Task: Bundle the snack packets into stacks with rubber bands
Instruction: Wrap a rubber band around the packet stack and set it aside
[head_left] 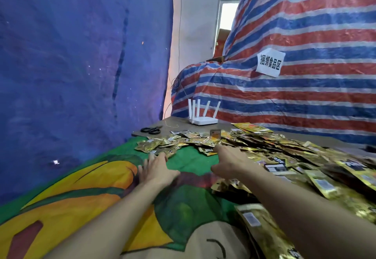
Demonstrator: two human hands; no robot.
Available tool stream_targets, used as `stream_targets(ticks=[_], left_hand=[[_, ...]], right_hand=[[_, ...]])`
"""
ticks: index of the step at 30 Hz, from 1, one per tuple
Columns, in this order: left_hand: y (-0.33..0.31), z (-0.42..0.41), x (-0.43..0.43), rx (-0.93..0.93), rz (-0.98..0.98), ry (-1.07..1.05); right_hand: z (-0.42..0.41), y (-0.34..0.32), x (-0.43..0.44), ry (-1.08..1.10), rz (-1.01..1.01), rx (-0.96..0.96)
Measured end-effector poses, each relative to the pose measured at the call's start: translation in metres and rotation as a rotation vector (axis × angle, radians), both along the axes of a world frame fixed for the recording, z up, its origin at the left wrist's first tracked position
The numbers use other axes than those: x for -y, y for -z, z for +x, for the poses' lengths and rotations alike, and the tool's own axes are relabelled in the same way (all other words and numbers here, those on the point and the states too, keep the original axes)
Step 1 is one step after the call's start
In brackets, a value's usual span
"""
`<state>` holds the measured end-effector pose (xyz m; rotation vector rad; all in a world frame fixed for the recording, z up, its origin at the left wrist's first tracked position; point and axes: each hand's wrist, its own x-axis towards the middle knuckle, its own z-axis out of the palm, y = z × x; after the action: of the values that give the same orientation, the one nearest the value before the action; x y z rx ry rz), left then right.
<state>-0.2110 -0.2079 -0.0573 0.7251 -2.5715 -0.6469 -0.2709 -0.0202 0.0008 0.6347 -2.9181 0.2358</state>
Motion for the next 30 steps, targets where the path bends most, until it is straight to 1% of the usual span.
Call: stream_targets(ticks=[3,5,10,14,17,19,21,25,27,30], left_hand=[[0.004,-0.023,0.02,0.046,-0.087,-0.003],[0.004,-0.038,0.03,0.084,-0.103,0.011],[0.005,-0.073,0.061,0.176,-0.073,0.026],[0.002,-0.094,0.084,0.238,-0.043,0.037],[0.002,-0.1,0.091,0.2,-0.035,0.068],[0.008,-0.1,0.09,0.151,-0.141,0.099],[0.012,-0.099,0.085,0.099,-0.301,0.129],[0.005,-0.088,0.076,0.057,-0.521,0.194],[0.001,-0.08,0.074,0.021,-0.589,0.219],[-0.003,-0.064,0.071,-0.055,-0.627,0.23]], right_hand=[[-0.045,0.009,0.02,0.048,0.013,0.024],[-0.073,0.014,0.03,0.075,-0.007,0.025],[-0.128,0.033,0.054,0.123,-0.088,0.031],[-0.157,0.043,0.067,0.145,-0.123,0.09],[-0.171,0.048,0.074,0.18,-0.112,0.121],[-0.175,0.053,0.078,0.193,-0.087,0.1],[-0.172,0.053,0.081,0.206,-0.032,0.041],[-0.152,0.041,0.083,0.095,0.123,-0.071],[-0.14,0.034,0.082,0.057,0.177,-0.119],[-0.123,0.025,0.078,0.038,0.269,-0.187]])
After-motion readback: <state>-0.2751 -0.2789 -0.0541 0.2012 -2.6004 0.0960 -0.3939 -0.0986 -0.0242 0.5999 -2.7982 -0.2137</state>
